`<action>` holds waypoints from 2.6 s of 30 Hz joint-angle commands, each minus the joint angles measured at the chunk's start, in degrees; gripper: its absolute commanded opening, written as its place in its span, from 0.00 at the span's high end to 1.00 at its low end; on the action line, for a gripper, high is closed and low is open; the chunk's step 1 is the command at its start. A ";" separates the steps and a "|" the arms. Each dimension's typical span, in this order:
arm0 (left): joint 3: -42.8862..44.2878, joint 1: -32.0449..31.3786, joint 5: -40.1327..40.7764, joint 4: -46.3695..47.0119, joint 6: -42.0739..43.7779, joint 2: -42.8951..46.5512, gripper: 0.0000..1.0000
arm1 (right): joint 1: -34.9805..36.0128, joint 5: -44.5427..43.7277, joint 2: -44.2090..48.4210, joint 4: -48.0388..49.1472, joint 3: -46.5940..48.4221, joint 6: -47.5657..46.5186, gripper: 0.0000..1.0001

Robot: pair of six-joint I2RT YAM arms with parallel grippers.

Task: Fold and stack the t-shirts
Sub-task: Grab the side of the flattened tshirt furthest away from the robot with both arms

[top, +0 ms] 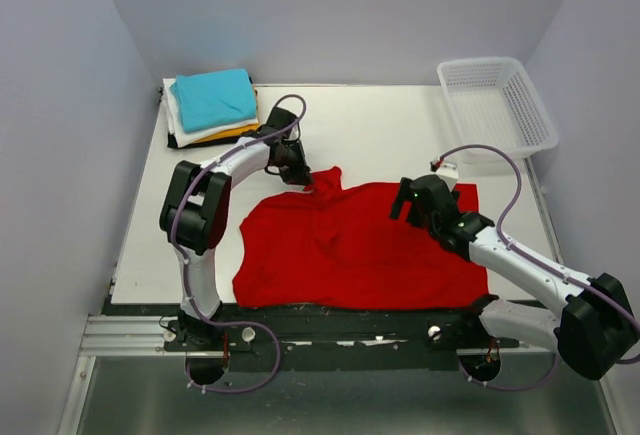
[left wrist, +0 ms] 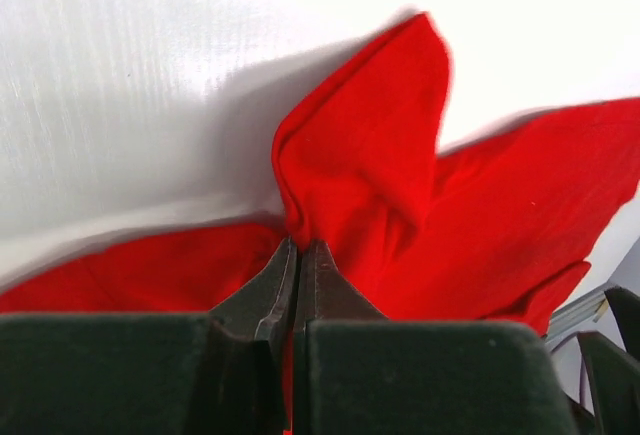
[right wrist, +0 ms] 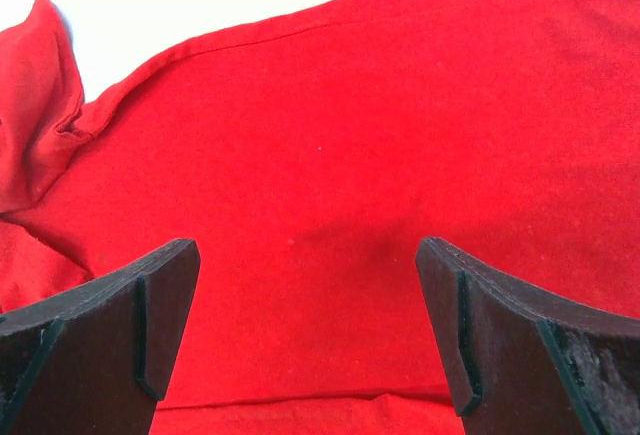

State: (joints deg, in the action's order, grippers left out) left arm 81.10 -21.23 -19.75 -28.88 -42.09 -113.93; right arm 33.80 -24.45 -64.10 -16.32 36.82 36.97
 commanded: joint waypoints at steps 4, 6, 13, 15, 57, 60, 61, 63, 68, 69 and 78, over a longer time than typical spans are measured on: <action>2.74 -0.25 2.37 2.82 9.44 8.02 1.00 | 0.14 -6.05 -0.14 -0.91 2.12 -0.06 0.00; 3.10 -0.38 2.65 2.98 11.77 8.66 1.00 | 0.18 -8.95 -0.62 -2.14 2.75 1.10 0.00; 12.40 -0.97 6.69 -2.63 26.23 5.73 1.00 | -0.80 -16.31 -7.26 -7.00 8.09 4.59 0.00; 16.30 -1.00 7.56 -4.72 31.71 3.85 1.00 | -2.22 -17.78 -9.66 -8.02 10.21 5.38 0.00; 29.44 -0.80 -6.59 -12.07 64.30 -3.67 1.00 | -24.44 -21.85 -45.02 -16.58 30.47 12.32 0.61; 31.85 -0.85 -7.01 -16.98 65.64 -3.92 1.00 | -24.38 -20.86 -45.76 -16.34 31.25 11.38 0.72; 31.41 -0.93 -7.06 -17.43 65.56 -3.45 1.00 | -24.42 -20.63 -45.57 -16.46 31.30 11.66 0.75; 29.16 -1.25 -7.22 -16.87 65.38 -1.69 1.00 | -24.39 -19.68 -44.59 -15.66 30.87 11.29 0.81; 22.22 -2.77 -10.09 -14.41 64.40 4.43 1.00 | -24.36 -16.98 -39.98 -13.51 29.37 8.35 0.93; 20.06 -3.29 -10.04 -13.77 64.66 5.85 1.00 | -24.36 -15.98 -38.85 -13.18 28.75 7.67 0.93; 3.10 -8.65 -6.08 -8.34 63.47 17.28 1.00 | -23.66 -8.97 -26.99 -11.50 20.98 3.40 0.95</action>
State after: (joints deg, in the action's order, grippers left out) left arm 89.67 -27.86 -25.82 -40.27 21.56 -102.06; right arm 9.74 -37.43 -95.33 -28.88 60.69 42.98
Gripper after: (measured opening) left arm 0.014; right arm 0.064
